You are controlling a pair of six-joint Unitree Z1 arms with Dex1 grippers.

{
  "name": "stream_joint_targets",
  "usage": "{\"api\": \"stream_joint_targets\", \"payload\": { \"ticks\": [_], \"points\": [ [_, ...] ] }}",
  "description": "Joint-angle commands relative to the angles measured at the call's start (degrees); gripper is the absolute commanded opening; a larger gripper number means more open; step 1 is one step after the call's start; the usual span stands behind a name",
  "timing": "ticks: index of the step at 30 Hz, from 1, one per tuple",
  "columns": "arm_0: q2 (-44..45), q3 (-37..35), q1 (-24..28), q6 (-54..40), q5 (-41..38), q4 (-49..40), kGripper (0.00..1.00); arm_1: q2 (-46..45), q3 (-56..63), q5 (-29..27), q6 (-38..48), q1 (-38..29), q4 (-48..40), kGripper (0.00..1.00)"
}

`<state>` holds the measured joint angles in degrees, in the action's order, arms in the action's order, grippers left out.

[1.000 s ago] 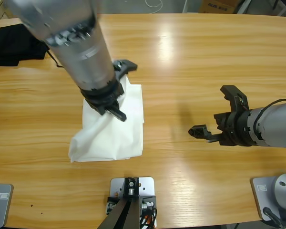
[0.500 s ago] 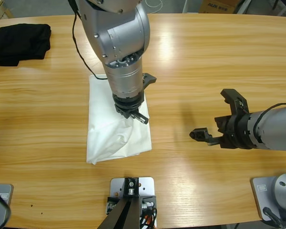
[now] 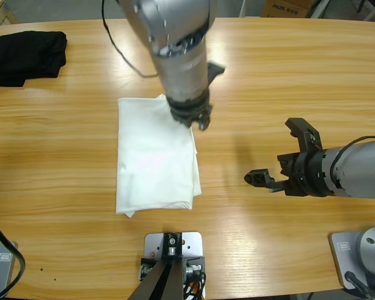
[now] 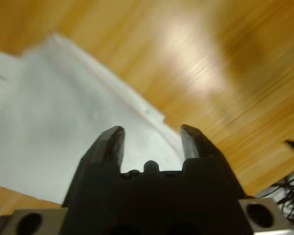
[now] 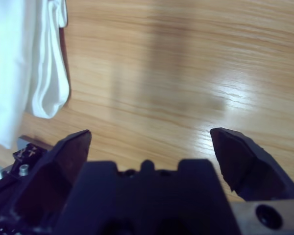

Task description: Fold clothes

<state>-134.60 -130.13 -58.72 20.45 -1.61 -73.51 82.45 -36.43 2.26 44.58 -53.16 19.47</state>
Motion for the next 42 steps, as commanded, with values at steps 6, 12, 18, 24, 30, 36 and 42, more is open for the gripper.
{"api": "stream_joint_targets", "payload": {
  "ticks": [6,12,18,24,30,36,42],
  "points": [
    [24.91,22.75,18.43,-9.32,-4.91,7.35,0.099,-4.75,-3.70,2.87,-6.03,-0.46,-1.12,0.000],
    [27.14,42.66,24.21,-16.56,-27.80,21.01,0.000,4.46,-3.21,23.56,-9.23,2.59,-25.61,0.000],
    [20.99,51.98,24.56,-15.19,-32.67,31.45,0.000,18.58,-3.72,31.54,-8.61,2.92,-40.27,0.000],
    [18.81,54.63,26.01,-14.31,-33.57,35.11,0.000,23.41,-2.77,34.16,-8.11,2.92,-44.20,0.000],
    [15.68,57.55,26.90,-14.38,-34.48,38.06,0.000,30.99,3.42,35.57,-7.37,2.87,-53.54,0.000],
    [12.57,57.76,27.64,-12.94,-32.00,38.41,0.000,39.39,12.68,35.11,-5.47,2.80,-68.50,0.000],
    [9.77,57.45,28.41,-10.64,-30.17,38.80,0.000,42.03,15.19,34.56,-5.06,2.80,-73.56,0.000]
  ]
}}
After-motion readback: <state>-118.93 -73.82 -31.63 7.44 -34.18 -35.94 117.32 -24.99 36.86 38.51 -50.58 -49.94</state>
